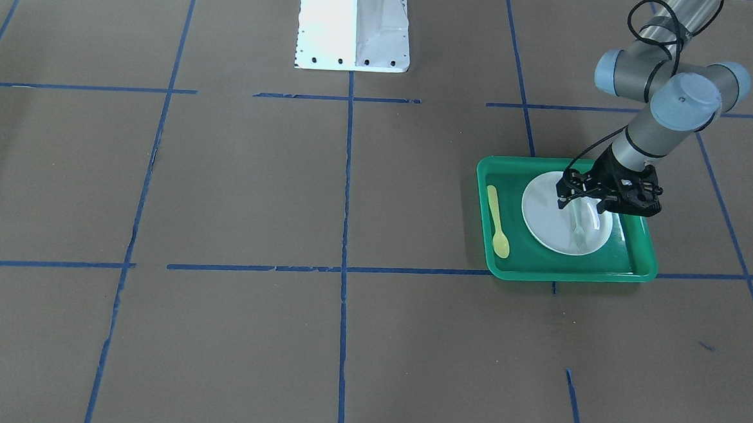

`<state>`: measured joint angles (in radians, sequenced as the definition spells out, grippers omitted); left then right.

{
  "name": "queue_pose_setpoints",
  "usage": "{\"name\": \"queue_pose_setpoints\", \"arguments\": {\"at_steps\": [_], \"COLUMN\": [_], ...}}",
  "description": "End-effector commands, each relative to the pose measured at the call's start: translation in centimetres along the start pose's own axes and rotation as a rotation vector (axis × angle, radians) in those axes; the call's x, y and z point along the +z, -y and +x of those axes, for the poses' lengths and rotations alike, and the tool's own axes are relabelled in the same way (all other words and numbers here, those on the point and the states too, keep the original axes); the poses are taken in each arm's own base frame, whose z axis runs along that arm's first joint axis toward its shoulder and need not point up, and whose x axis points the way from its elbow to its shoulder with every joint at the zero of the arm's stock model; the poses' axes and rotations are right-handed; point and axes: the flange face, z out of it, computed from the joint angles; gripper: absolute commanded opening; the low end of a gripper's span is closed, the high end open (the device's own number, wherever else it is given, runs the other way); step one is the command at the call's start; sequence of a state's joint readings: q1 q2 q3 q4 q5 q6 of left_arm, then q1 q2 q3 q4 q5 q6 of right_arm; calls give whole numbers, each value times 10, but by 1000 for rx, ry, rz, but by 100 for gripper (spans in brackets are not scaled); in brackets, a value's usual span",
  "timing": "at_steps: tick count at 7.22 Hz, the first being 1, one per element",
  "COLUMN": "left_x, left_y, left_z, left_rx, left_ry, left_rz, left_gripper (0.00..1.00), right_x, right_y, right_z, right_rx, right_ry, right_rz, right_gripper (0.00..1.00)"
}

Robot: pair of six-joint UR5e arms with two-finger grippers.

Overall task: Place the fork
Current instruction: 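Move the left gripper over the plate and grasp the pale green fork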

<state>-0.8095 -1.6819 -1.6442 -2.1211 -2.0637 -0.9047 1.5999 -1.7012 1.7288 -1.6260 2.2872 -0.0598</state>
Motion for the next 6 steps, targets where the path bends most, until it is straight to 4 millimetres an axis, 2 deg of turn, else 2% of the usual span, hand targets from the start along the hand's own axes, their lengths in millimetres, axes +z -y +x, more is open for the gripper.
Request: {"name": "queue_pose_setpoints", "arguments": {"at_steps": [1, 5, 6], "left_x": [1, 6, 6], "left_y": [-1, -2, -2], "left_z": [0, -4, -4], "left_rx": [1, -5, -6], "left_ry": [-3, 4, 4], "left_rz": [-6, -20, -19], "left_gripper": [71, 71, 64], "right_x": [0, 0, 0], "right_y": [0, 0, 0], "right_z": [0, 0, 0], "right_rx": [0, 0, 0], "right_ry": [0, 0, 0], "right_rz": [0, 0, 0], "right_gripper": [100, 100, 100]}}
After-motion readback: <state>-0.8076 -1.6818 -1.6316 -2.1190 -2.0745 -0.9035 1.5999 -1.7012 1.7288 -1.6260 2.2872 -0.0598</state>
